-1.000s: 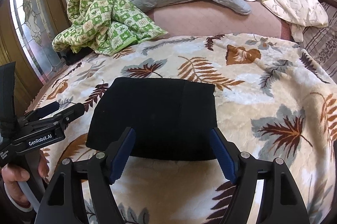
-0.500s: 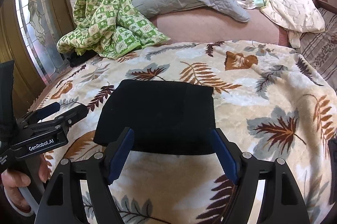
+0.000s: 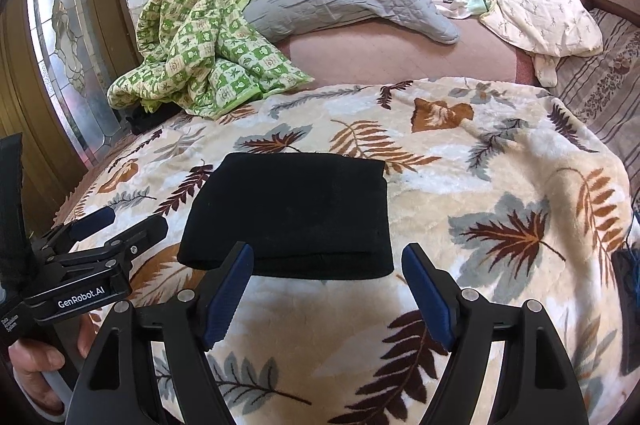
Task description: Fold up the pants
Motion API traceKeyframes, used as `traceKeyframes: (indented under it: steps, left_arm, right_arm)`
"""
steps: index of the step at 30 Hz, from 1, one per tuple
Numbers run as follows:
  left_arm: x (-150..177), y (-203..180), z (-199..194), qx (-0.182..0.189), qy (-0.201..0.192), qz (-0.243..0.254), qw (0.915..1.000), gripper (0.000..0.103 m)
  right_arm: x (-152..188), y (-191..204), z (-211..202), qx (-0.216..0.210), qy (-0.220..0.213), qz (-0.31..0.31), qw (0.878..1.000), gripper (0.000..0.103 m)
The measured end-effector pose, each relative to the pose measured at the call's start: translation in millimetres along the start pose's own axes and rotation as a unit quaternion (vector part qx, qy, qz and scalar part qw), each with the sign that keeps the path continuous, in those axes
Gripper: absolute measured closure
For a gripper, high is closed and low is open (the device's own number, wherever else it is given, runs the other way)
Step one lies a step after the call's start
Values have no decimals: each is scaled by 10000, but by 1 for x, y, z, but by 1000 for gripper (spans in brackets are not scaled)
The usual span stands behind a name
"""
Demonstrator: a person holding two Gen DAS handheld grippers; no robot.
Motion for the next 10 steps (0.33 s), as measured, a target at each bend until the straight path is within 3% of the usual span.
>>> traceKeyframes:
  steps: [10]
  left_arm:
    - [1, 1, -3, 48, -93, 28, 9999, 2]
  right_arm:
    - [9, 4, 1, -24, 92, -60, 9999, 25]
Point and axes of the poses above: each gripper's, at about its wrist camera, not at the fingertips, and z roughly the way its jaws point, y to its left, x to its underside, the point moved 7 cm from there along z, roughly the way its jaws point, and after that the axes turned 3 degrees about -z, right-handed, at the moved point
